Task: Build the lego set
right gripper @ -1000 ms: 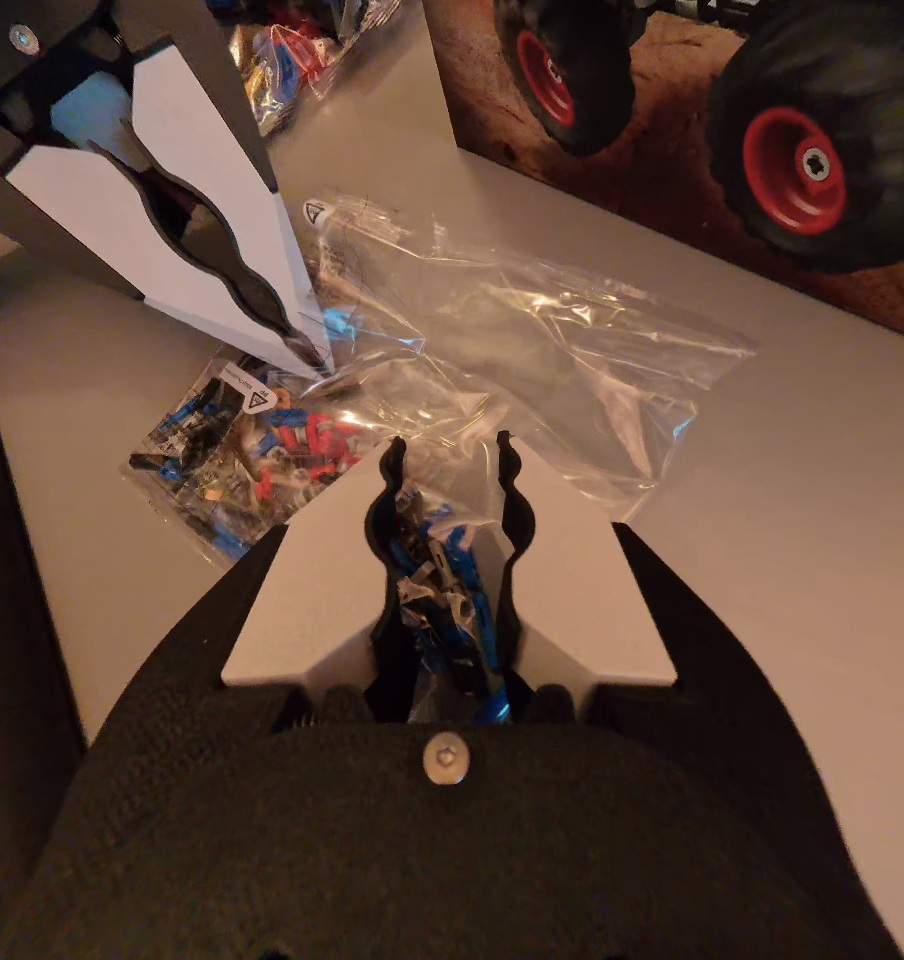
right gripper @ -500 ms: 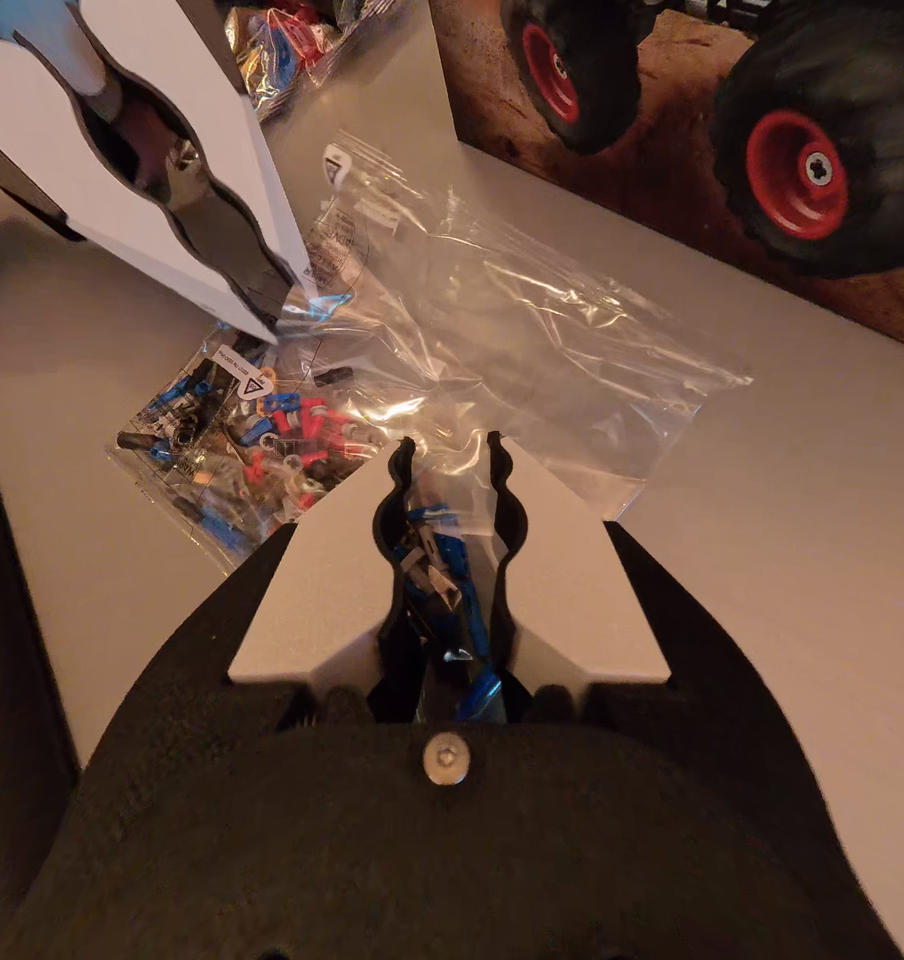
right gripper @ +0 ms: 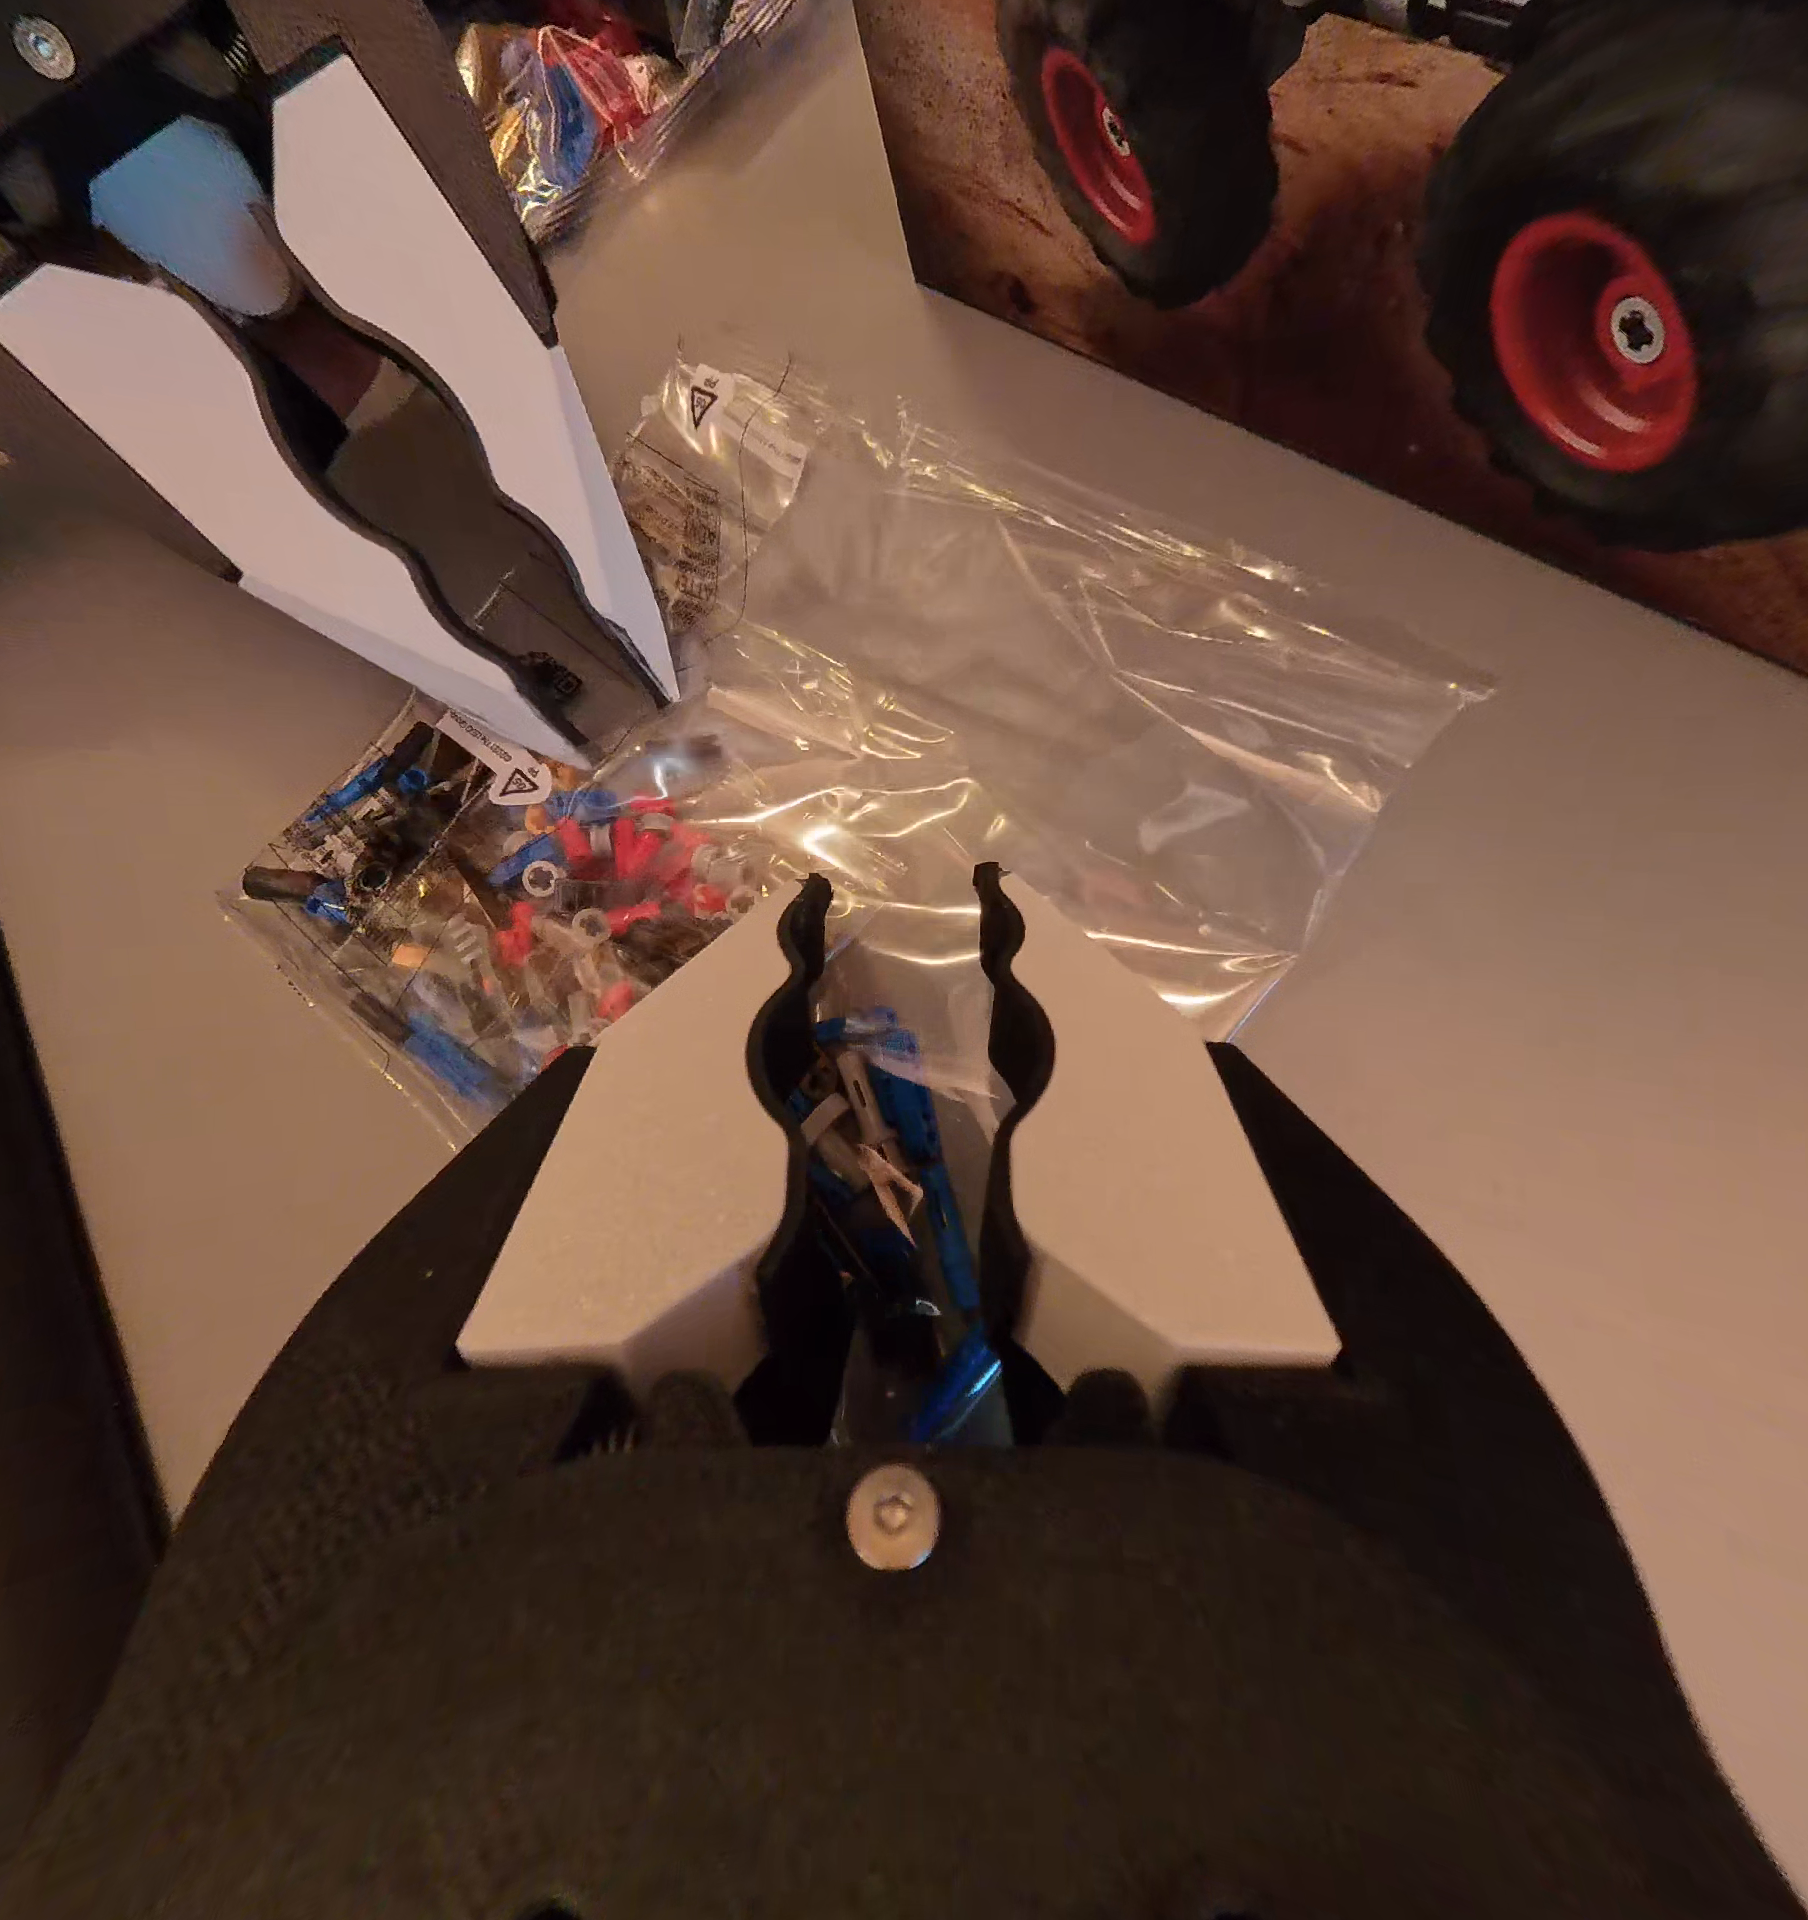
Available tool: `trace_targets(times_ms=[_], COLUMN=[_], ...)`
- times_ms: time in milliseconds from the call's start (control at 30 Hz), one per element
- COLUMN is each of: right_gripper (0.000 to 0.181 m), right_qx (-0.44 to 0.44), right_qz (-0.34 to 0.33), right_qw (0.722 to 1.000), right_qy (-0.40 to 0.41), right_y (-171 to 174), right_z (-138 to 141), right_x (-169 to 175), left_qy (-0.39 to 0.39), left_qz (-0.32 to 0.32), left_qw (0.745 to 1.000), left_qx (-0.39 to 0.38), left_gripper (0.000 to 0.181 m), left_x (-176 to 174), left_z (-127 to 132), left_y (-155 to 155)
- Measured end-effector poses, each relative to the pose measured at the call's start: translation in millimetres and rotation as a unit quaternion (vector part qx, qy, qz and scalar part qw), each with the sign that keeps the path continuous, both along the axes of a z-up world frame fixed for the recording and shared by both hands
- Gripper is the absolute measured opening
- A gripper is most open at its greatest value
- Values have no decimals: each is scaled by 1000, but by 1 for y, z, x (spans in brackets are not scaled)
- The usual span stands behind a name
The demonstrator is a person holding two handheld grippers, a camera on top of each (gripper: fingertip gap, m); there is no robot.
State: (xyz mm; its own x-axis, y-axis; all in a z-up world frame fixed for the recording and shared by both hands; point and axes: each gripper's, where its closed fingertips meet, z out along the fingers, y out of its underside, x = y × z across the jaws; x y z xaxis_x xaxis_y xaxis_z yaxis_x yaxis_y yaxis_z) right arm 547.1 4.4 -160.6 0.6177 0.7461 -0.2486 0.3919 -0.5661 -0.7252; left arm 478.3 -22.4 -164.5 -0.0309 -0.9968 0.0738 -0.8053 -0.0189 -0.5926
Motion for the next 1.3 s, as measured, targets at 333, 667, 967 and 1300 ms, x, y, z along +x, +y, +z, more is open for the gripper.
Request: trace_targets(times_ms=[333, 667, 967, 1300], right_gripper=[24, 25, 23, 22], right_qx=[0, 3, 2, 2], right_qz=[0, 2, 2, 2], right_qw=[1000, 1000, 1000, 1000], right_qy=[-1, -3, -3, -5], right_y=[0, 0, -1, -1], right_z=[0, 0, -1, -1], right_x=[0, 0, 0, 0], left_qy=[-3, 5, 7, -25], left_qz=[-31, -21, -23, -43], left_qw=[999, 1000, 1000, 998], left_qx=[37, 22, -5, -27], left_gripper=[0, 0, 28, 0], left_x=[15, -1, 8, 23], left_z=[-1, 8, 0, -2], left_y=[-10, -9, -13, -30])
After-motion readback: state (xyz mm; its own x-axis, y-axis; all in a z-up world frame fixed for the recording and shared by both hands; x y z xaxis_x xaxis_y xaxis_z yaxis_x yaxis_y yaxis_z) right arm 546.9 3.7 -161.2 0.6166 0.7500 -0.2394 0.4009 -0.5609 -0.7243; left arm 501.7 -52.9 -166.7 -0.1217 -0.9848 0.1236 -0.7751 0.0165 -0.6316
